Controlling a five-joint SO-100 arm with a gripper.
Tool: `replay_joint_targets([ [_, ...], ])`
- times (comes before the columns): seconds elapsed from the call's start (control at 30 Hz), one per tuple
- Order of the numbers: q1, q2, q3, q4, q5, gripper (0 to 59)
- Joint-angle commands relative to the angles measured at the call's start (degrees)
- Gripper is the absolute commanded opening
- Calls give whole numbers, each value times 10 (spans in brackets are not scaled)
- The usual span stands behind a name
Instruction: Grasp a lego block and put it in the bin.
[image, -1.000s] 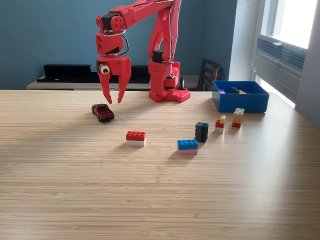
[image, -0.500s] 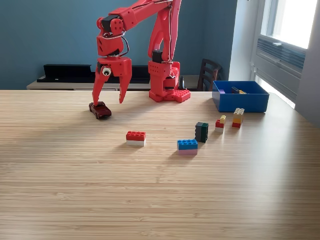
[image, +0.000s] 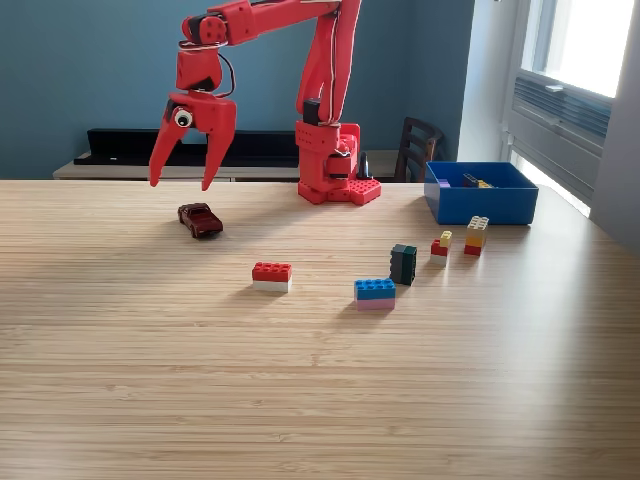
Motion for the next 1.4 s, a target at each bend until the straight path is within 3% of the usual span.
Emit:
replay_joint_targets([
  [0.03,-3,25,39,-56,-18,291],
  [0.27,-25,25,77,-80,-19,284],
  [0.67,-27,25,-15,36,4,275],
  [0.8,-18,25,-2,29,0,275],
  [1.13,-22,24,82,-61,-4,276],
  [1.4,-25,22,93,-77,-5,275],
])
